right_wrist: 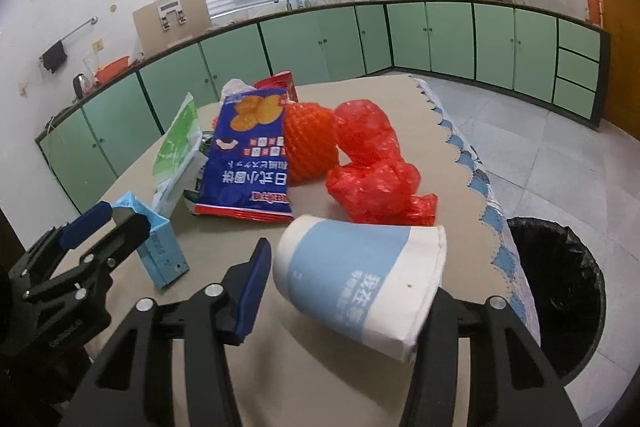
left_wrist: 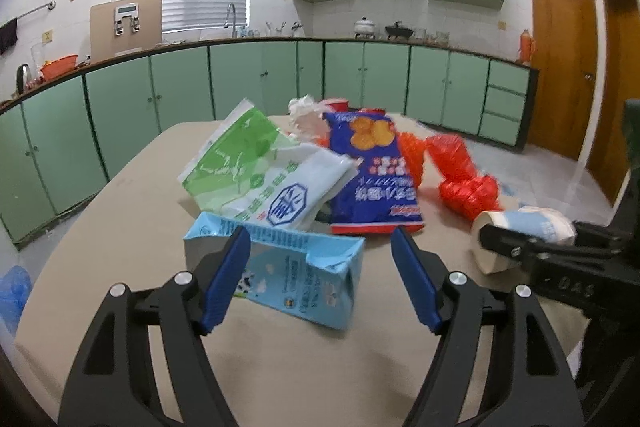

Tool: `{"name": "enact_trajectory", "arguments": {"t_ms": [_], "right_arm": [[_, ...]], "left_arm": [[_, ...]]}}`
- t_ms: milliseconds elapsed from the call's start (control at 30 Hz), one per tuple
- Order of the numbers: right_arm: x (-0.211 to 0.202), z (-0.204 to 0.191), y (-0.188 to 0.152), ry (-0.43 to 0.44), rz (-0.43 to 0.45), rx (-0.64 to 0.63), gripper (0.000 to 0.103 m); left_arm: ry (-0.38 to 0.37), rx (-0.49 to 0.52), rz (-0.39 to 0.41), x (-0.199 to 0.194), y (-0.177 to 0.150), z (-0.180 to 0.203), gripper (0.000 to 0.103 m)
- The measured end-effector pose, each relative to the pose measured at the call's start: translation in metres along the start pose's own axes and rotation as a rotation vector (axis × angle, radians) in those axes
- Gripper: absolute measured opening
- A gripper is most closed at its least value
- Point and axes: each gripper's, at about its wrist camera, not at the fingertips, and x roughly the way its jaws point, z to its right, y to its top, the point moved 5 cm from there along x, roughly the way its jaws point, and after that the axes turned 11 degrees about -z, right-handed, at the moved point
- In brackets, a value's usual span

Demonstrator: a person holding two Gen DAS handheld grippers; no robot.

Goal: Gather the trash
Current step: 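Return both tools to the table toward the milk carton and paper cup, then grasp the blue milk carton with the left gripper while the right grasps the paper cup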

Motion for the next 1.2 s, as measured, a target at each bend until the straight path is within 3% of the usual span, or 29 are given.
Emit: {"name": "enact_trajectory", "arguments": {"t_ms": [600, 767, 933, 1200], "right_arm": [[0.008, -0.008, -0.005, 0.027, -0.016, -0.02, 0.051], [0.01, -0.012, -0.005, 0.035, -0.021, -0.032, 0.051], [0.003, -0.007, -0.005, 0.025, -0.007, -0.028, 0.051], [0.002, 0.001, -0.007, 0.009, -0.011, -0.016, 0.051]], "left_arm": [[0.109, -0.087, -0.071, -0.014, -0.028, -0.055, 0.071], [0.05, -0.065, -0.049, -0.016, -0.022, -0.039, 0.073], [0.041, -0.06, -0.063, 0.003, -0.016, -0.023, 0.073], [0.148, -0.128, -0.088, 0.017, -0.009, -0.029, 0.074]]}}
